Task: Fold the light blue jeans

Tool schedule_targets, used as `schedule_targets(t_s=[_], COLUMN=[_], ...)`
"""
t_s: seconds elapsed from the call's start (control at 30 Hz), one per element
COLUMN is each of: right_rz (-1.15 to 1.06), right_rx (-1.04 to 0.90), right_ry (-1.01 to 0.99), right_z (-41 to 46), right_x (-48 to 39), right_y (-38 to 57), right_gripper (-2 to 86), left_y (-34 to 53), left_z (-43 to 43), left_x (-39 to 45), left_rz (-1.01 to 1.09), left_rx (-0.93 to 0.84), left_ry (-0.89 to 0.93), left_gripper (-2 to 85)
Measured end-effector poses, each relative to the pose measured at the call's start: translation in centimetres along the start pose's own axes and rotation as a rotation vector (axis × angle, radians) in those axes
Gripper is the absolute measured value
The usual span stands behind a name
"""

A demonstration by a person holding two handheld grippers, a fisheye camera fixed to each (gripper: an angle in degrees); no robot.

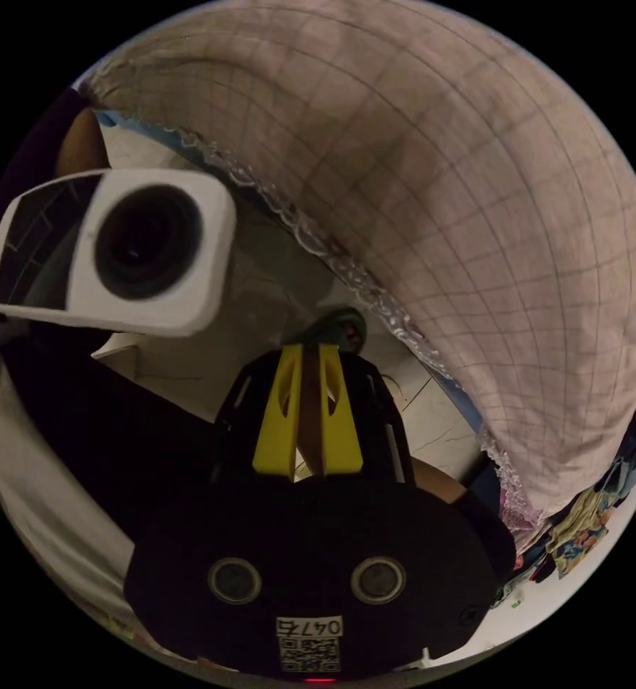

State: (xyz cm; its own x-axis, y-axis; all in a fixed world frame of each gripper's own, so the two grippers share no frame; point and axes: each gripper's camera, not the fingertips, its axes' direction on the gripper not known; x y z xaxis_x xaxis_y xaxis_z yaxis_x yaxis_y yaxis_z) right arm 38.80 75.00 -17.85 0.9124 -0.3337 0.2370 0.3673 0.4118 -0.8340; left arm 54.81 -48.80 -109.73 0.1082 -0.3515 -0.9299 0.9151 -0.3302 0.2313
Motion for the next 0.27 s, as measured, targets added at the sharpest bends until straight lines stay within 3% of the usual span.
schedule_targets(t_s=[0.27], right_rz=[-0.040], right_rx=[-0.018], right_ry=[0.031], right_z=[5.7], right_x=[-3.6], right_y=[-1.0], right_gripper=[6.1], left_y=[5.6], left_z=[-5.2], left_x=[6.5], left_rz=[-0.034], left_rx=[-0.036], left_ry=[-0.076], left_gripper=[-0.9])
